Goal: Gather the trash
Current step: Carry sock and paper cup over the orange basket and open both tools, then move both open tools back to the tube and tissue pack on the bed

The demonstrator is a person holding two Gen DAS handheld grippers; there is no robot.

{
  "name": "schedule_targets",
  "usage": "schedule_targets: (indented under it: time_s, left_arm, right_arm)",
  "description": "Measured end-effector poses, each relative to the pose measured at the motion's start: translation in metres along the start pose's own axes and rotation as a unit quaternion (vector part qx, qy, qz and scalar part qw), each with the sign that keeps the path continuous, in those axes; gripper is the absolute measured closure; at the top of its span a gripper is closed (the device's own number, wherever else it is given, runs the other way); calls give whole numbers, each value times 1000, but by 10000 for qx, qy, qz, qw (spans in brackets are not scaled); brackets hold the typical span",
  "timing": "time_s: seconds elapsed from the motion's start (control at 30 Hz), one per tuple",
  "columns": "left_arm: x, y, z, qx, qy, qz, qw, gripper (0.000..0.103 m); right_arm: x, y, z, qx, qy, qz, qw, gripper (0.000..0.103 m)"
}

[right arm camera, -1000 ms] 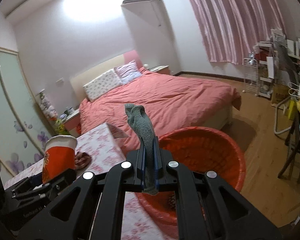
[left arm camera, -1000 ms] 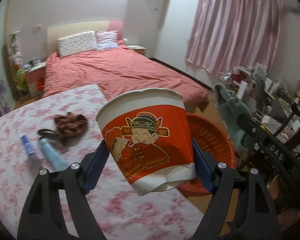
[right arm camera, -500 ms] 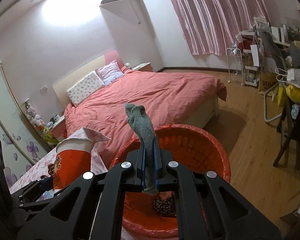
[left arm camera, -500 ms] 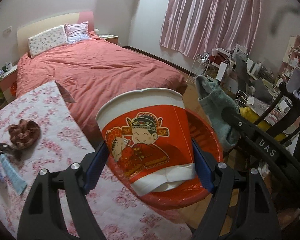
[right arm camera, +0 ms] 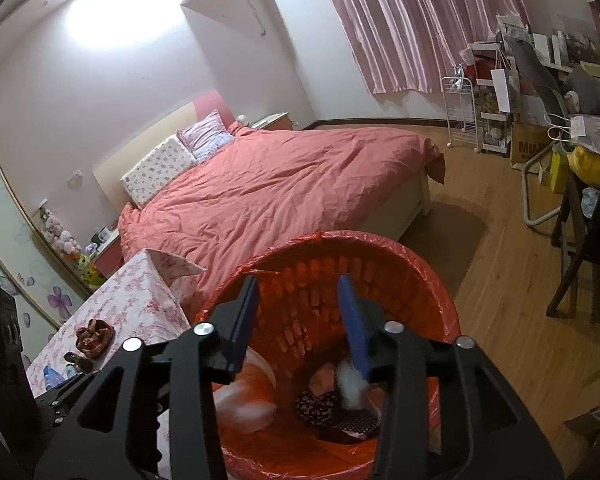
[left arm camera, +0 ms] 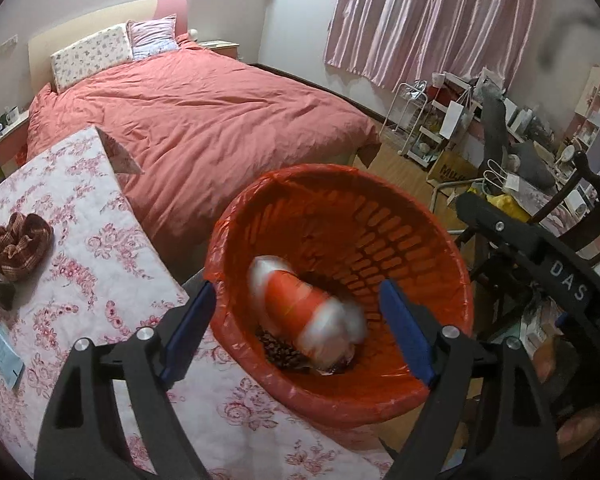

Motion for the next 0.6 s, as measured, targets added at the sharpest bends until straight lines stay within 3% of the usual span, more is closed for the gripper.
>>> schedule_targets:
  time_s: [0.37,0.6]
  left_arm:
    - [-45,-33,-19,102,-275,746,9968,17]
    - [-98,-96,-41,482,-607,1582,9844,11]
  right_arm:
    - [-21,-1,-9,49,-385,-239,9990,23]
    - [-47,-4,-25,-33,-821,-196,9964,17]
Point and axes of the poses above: each gripper's, at about its wrist camera, not at the fingertips, and y roughly the way its jaws point, x to its right, z to its top, the point moved 4 cm from there along y, roughly the way its jaws point, and after that the axes turned 14 degrees about -z, right-handed, at the moved point
